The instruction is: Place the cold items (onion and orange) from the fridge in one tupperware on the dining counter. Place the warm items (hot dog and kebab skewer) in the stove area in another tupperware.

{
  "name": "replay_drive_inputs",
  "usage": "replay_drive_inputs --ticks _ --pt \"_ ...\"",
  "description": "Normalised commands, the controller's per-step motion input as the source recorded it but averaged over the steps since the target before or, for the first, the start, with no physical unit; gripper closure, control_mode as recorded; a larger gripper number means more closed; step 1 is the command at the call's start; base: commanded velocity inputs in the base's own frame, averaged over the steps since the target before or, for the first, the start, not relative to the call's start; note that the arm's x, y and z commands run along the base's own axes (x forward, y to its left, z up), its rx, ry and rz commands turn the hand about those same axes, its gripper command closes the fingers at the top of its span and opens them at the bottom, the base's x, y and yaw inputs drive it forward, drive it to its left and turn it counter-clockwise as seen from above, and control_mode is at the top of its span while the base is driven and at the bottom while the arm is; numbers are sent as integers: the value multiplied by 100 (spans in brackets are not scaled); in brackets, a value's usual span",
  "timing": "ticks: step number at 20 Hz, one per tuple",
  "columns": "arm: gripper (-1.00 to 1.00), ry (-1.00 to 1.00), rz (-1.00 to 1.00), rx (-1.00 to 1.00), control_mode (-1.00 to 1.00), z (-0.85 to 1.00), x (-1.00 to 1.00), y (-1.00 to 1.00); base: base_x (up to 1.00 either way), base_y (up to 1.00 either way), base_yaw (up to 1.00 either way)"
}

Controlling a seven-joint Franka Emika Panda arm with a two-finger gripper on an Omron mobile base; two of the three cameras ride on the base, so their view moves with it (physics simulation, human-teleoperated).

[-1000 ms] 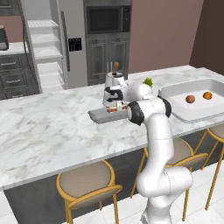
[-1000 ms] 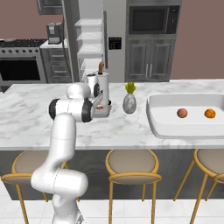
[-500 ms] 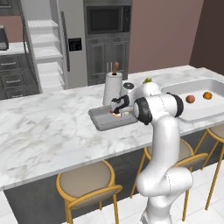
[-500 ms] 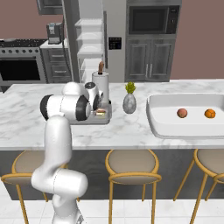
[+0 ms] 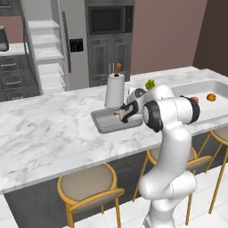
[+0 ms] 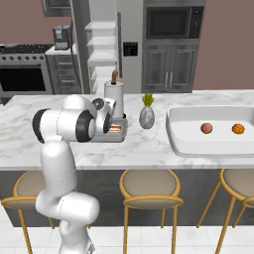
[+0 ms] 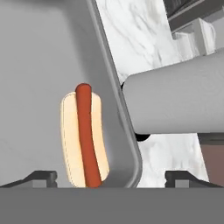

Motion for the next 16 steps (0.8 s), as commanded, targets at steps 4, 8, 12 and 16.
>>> replay_drive_inputs --ticks 4,8,12,16 --pt "-100 -24 0 0 -100 100 -25 -40 0 0 0" --pt "-100 -20 0 0 -100 100 -87 -39 0 0 0" --pt "-100 -15 0 0 -100 100 -100 -21 0 0 0" --pt "-100 -4 5 -7 -100 74 -100 -2 0 0 0"
